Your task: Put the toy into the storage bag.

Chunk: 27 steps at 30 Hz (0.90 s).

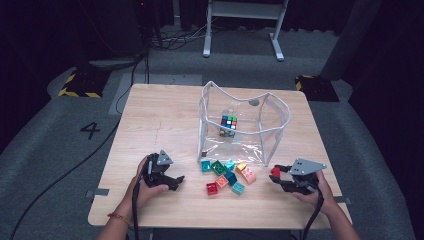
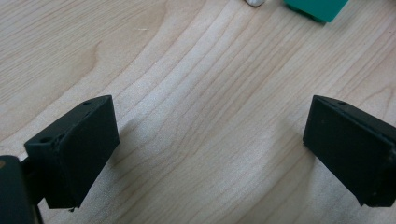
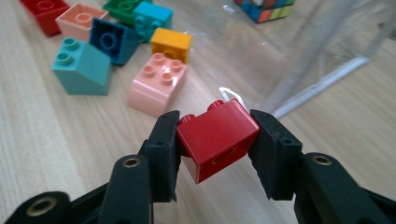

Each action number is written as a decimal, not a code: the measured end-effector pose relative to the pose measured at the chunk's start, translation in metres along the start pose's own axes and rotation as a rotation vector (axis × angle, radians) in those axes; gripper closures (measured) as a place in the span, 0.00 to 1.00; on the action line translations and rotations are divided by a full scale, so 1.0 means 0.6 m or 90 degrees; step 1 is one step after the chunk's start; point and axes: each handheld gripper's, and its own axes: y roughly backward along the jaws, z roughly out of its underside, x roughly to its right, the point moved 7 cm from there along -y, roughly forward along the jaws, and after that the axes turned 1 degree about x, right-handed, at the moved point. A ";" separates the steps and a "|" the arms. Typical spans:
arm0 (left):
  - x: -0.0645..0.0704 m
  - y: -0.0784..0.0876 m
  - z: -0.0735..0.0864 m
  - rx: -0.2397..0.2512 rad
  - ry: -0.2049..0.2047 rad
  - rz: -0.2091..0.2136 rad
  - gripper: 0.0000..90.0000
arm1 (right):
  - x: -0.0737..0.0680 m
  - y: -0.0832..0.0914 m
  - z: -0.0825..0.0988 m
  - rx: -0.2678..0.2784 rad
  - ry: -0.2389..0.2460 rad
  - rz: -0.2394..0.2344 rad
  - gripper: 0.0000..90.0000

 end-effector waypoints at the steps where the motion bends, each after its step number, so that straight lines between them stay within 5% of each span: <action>1: 0.000 0.000 0.000 0.000 0.000 0.000 0.04 | 0.007 0.006 -0.002 0.003 -0.006 0.004 0.61; 11: 0.000 0.000 0.000 0.000 0.000 0.001 0.04 | 0.106 0.050 -0.047 0.030 -0.030 0.085 0.61; 18: 0.000 0.000 0.000 0.000 0.000 0.000 0.04 | 0.155 0.059 -0.096 0.055 -0.069 0.109 0.61; 27: 0.000 0.000 0.000 0.000 0.000 0.000 0.04 | 0.212 0.084 -0.163 0.069 -0.076 0.161 0.61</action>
